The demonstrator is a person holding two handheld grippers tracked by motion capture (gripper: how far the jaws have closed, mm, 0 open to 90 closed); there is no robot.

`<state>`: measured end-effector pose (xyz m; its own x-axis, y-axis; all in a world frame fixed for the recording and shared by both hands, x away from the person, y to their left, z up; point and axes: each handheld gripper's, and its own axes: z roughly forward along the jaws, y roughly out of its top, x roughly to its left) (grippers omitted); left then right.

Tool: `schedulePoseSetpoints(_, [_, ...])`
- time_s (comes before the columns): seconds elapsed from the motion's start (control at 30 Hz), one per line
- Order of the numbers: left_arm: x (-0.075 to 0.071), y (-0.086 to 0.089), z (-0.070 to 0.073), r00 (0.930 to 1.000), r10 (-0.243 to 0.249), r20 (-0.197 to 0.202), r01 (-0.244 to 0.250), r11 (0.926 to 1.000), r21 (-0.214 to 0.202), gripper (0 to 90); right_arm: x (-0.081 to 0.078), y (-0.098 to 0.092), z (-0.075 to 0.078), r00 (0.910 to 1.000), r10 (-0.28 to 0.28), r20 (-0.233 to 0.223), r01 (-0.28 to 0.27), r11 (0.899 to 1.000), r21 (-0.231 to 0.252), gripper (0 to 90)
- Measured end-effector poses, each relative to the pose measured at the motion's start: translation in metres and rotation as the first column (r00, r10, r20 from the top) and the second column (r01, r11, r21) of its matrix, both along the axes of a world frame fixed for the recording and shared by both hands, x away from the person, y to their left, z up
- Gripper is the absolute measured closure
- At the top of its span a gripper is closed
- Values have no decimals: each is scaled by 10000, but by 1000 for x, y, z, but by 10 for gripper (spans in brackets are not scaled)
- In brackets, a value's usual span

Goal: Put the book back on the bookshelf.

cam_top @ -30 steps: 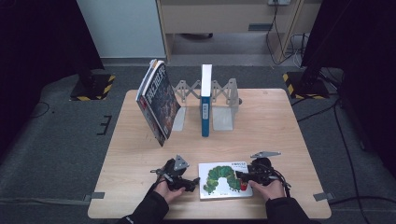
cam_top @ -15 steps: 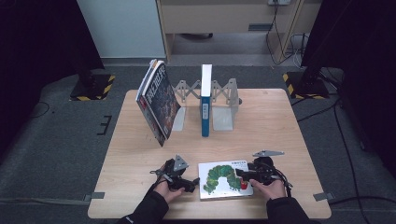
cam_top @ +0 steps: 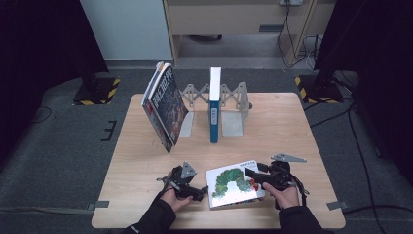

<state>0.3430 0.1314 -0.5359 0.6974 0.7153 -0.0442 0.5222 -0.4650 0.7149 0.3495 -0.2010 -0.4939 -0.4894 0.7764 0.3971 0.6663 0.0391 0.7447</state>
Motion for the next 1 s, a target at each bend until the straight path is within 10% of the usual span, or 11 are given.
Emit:
schedulePoseSetpoints(0.47, [0,0,0,10000,9,-2,-9,10000,4,26,-6,2,-1,10000,86,-18,-87,9992,-401,326])
schedulePoseSetpoints(1.0, [0,-1,0,10000,-18,-16,18,10000,37,17,-3,1,2,9998,215,-37,-214,9993,311,300])
